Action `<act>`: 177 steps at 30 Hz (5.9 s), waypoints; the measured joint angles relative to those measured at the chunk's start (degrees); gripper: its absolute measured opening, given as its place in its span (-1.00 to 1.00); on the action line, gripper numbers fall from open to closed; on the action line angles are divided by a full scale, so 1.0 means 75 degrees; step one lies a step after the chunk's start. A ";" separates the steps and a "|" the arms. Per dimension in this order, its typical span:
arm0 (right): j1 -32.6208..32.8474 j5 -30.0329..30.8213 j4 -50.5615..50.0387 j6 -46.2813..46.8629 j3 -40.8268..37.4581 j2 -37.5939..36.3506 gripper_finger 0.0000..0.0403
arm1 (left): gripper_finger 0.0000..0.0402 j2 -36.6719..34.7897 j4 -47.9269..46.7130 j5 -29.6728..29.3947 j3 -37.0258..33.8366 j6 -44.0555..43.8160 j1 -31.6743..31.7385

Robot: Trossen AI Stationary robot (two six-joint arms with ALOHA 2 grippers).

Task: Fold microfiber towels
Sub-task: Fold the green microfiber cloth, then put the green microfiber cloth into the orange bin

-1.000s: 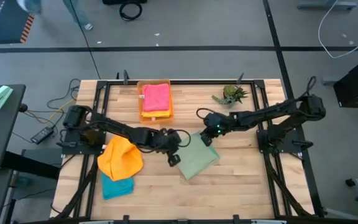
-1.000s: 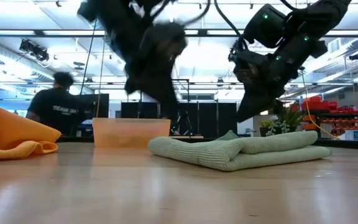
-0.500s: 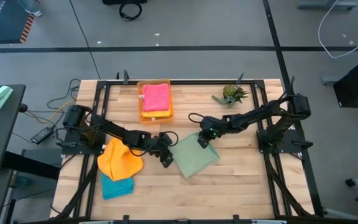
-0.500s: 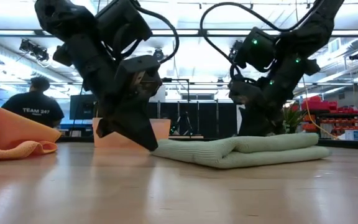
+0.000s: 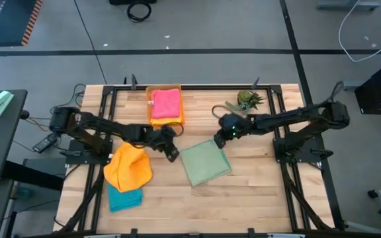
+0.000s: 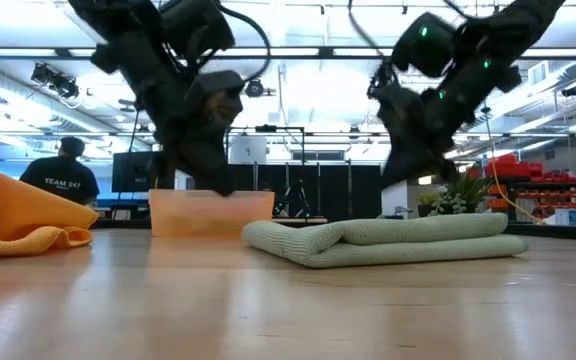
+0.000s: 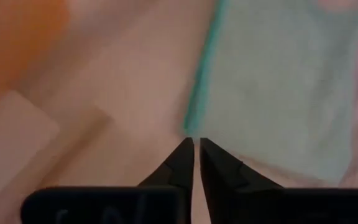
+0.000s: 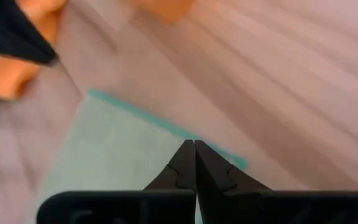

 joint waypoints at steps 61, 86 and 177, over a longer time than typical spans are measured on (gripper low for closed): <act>0.5764 0.4425 0.1652 0.9911 -0.1958 0.0720 0.43 | 0.41 0.1878 0.2296 -0.0107 0.0019 -0.2402 -0.0285; 0.5063 0.4190 0.2287 0.8396 -0.1888 0.1242 -0.93 | -0.93 0.1936 0.2491 0.0240 -0.0015 -0.2831 -0.0537; -0.4201 -0.3224 -0.3992 -0.5082 1.0031 0.6429 0.07 | -0.42 -0.1579 -0.2972 -0.2380 -0.0256 -0.3286 0.2511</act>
